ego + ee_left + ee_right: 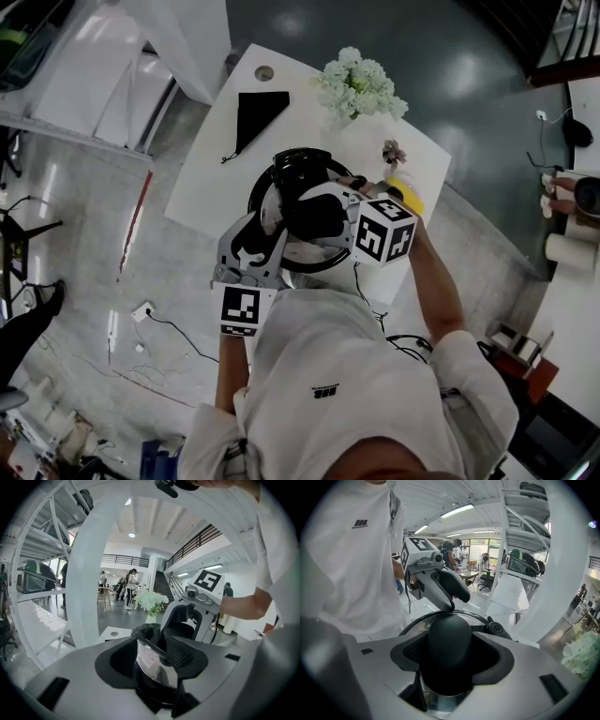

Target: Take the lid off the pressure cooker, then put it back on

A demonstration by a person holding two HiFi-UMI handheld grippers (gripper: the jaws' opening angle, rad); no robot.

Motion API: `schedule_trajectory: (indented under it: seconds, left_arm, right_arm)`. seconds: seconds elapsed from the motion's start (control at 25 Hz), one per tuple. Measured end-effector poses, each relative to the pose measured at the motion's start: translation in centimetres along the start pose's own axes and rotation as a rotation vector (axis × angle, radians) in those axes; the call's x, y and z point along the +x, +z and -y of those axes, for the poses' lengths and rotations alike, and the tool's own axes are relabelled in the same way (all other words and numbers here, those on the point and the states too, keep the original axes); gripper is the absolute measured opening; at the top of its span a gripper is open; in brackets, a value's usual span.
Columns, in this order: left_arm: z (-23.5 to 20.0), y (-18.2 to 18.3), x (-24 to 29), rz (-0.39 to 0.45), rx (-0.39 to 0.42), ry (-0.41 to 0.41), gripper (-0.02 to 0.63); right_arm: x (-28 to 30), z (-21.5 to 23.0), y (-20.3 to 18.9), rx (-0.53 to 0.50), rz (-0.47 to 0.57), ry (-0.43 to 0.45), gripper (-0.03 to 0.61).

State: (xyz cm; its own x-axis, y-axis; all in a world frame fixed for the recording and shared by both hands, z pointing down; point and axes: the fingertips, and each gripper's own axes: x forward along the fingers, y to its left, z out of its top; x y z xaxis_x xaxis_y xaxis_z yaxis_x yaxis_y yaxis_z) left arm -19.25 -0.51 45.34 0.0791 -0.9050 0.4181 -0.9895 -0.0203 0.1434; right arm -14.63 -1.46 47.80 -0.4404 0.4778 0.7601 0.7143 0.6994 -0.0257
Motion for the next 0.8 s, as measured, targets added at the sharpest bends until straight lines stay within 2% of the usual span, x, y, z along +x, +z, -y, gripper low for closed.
schedule_trajectory:
  seconds: [0.8]
  left_arm:
    - [0.4, 0.4, 0.2, -0.004, 0.061, -0.054, 0.207]
  right_arm:
    - [-0.1, 1.2, -0.1, 0.228, 0.023, -0.207, 0.276]
